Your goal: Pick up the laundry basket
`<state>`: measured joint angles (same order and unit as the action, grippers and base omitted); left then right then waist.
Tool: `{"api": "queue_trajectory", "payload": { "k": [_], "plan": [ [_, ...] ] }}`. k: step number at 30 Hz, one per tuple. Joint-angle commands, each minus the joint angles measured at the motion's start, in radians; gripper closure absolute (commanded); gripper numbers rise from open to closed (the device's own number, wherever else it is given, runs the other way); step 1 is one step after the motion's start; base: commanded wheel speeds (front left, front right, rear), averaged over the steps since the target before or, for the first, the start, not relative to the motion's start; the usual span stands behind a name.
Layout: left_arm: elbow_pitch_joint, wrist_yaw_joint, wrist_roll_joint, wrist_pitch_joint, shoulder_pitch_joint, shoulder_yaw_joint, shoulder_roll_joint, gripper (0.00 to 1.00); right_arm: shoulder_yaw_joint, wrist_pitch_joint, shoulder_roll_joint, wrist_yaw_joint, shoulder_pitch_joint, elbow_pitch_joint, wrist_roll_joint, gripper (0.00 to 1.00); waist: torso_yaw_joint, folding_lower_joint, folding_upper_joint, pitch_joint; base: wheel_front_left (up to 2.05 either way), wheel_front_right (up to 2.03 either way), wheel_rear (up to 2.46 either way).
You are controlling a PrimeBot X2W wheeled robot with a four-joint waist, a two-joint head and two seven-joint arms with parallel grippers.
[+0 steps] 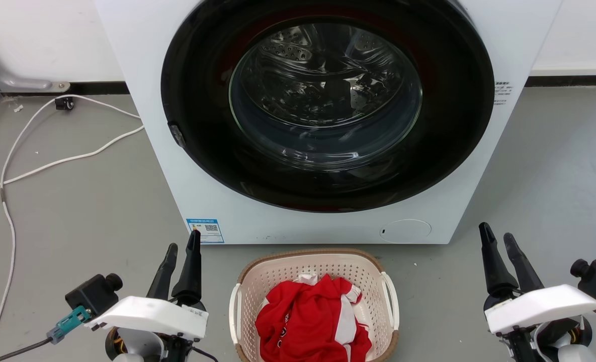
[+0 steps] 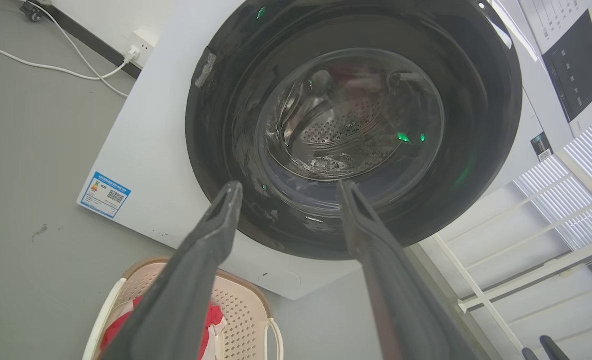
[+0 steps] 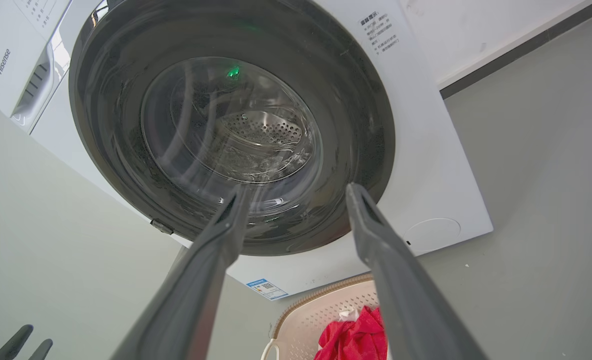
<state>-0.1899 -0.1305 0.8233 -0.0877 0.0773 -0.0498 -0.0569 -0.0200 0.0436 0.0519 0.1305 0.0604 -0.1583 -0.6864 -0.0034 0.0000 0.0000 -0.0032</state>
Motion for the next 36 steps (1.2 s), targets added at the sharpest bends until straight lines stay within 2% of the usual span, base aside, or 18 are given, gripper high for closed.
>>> {"api": "queue_trajectory", "payload": {
  "k": [1, 19, 36],
  "plan": [
    [0.01, 0.0, -0.025, -0.008, 0.017, -0.003, -0.006, 0.0, 0.003, 0.003, 0.001, 0.0, 0.008, 0.017, 0.026, 0.0, 0.0, 0.0, 0.0, 0.0, 0.0, 0.0, 0.0],
    [0.01, 0.012, -0.301, -0.062, 0.016, -0.031, -0.017, 0.0, 0.027, 0.007, 0.0, 0.0, -0.014, 0.07, 0.284, 0.0, -0.002, 0.0, 0.0, 0.002, 0.0, 0.0, 0.0],
    [-0.005, 0.02, -0.476, -0.103, 0.002, -0.057, -0.025, 0.0, 0.027, 0.012, -0.001, 0.0, -0.038, 0.101, 0.457, 0.0, -0.005, 0.0, 0.0, -0.003, 0.0, 0.0, 0.0]
  ]
}}
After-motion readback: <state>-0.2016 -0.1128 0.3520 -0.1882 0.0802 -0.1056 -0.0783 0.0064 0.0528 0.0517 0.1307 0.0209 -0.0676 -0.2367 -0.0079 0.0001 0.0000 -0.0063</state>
